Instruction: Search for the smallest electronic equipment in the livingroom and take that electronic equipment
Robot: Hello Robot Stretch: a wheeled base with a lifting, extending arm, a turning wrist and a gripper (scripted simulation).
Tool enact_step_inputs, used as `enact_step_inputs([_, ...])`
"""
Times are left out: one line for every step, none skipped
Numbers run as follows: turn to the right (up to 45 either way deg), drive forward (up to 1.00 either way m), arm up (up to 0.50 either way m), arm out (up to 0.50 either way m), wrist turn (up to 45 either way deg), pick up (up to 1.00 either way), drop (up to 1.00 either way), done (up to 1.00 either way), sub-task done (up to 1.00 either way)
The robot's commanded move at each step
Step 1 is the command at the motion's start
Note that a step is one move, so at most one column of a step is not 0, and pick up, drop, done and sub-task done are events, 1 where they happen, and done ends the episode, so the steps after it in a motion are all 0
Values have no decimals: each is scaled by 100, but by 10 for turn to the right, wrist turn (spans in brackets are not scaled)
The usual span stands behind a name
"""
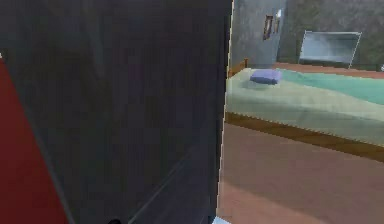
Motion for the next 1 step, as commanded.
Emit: enact_step_inputs([-450,0,0,0,0,0,0,0,0])
